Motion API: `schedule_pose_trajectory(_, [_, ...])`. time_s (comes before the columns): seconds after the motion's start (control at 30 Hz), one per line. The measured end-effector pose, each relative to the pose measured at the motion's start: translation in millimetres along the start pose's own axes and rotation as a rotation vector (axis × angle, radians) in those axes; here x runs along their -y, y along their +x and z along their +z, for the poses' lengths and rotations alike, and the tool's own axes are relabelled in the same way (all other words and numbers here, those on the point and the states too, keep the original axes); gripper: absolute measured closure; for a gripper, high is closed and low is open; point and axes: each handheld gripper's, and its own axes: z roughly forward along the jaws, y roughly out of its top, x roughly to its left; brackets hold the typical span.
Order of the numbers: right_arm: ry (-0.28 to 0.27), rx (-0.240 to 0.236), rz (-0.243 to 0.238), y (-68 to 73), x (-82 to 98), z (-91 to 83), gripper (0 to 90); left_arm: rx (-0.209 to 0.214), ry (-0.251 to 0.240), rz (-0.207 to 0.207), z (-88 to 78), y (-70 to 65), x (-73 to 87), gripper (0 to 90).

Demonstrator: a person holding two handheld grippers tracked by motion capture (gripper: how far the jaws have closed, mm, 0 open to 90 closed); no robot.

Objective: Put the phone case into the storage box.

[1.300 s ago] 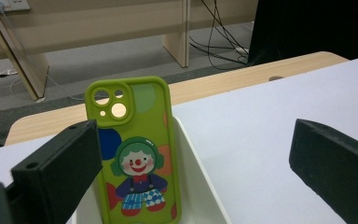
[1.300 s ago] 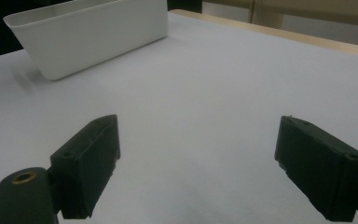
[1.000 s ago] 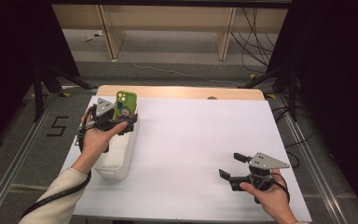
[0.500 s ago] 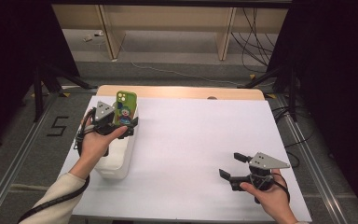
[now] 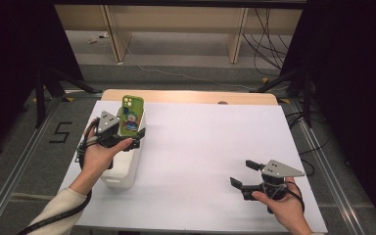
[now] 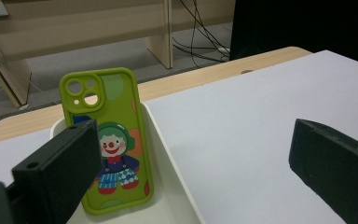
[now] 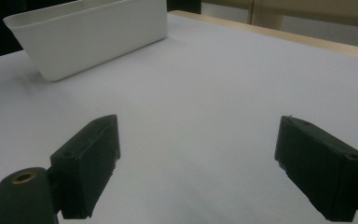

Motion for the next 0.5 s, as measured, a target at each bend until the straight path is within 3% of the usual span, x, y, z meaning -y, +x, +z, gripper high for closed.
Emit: schedule_pose_trajectory(0.5, [-0.001,0.001,0.0,0.1,-0.1,0.2,15.1,0.01,-0.012,0.011,-11.3,-5.0,4.0,2.6])
